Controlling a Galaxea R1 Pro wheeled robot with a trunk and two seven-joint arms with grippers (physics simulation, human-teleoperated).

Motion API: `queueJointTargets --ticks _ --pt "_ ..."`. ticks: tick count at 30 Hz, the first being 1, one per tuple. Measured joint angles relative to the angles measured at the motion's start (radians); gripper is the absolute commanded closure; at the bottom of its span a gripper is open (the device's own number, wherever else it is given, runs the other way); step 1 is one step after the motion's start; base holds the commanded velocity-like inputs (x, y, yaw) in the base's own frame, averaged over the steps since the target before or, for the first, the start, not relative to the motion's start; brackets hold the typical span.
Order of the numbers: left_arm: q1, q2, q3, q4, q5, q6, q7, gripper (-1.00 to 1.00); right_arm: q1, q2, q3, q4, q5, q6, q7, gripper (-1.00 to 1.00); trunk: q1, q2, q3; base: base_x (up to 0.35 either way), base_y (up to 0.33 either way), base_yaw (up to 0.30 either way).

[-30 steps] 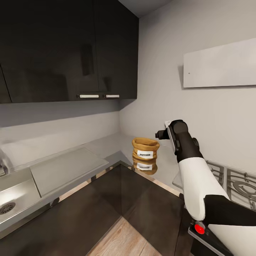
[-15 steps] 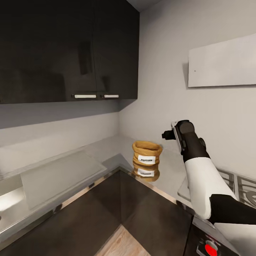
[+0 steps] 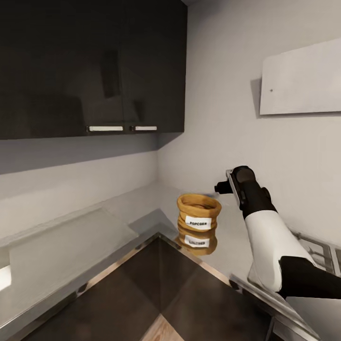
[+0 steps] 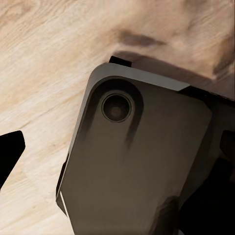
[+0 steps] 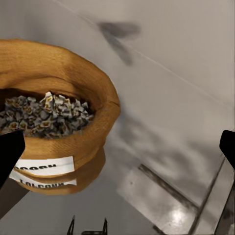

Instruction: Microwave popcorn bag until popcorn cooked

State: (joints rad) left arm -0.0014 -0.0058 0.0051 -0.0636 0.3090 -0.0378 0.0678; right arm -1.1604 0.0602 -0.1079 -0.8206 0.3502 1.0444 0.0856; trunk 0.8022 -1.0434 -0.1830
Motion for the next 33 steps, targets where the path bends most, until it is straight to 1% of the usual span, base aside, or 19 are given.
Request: queueJointTargets --ticks 10,12,14,16,33 --pt "0.000 0.000 0.000 0.000 0.000 0.000 0.000 -1.00 0.000 -0.010 -0.003 0.024 -0.001 0.000 0.001 -1.00 0.000 0.000 0.000 0.226 0.000 0.000" --pt "0.000 0.002 0.004 -0.001 0.002 0.000 0.000 -1.00 0.003 -0.020 -0.014 0.035 0.000 0.000 0.001 -1.00 0.000 0.000 0.000 0.000 0.000 0.000" --pt "0.000 0.002 0.004 -0.001 0.002 0.000 -0.001 -1.00 0.004 -0.014 -0.026 0.046 -0.001 0.000 -0.001 -1.00 0.000 0.000 0.000 0.000 0.000 0.000" --pt "0.000 0.002 0.004 -0.001 0.002 0.000 -0.001 -1.00 0.005 -0.007 -0.019 0.045 0.000 0.000 -0.003 -1.00 0.000 0.000 0.000 0.000 0.000 0.000" --pt "0.000 0.002 0.004 -0.002 0.003 0.001 -0.001 -1.00 0.006 -0.005 -0.016 0.033 0.006 0.000 -0.004 -1.00 0.000 0.000 0.000 0.011 0.000 0.000"
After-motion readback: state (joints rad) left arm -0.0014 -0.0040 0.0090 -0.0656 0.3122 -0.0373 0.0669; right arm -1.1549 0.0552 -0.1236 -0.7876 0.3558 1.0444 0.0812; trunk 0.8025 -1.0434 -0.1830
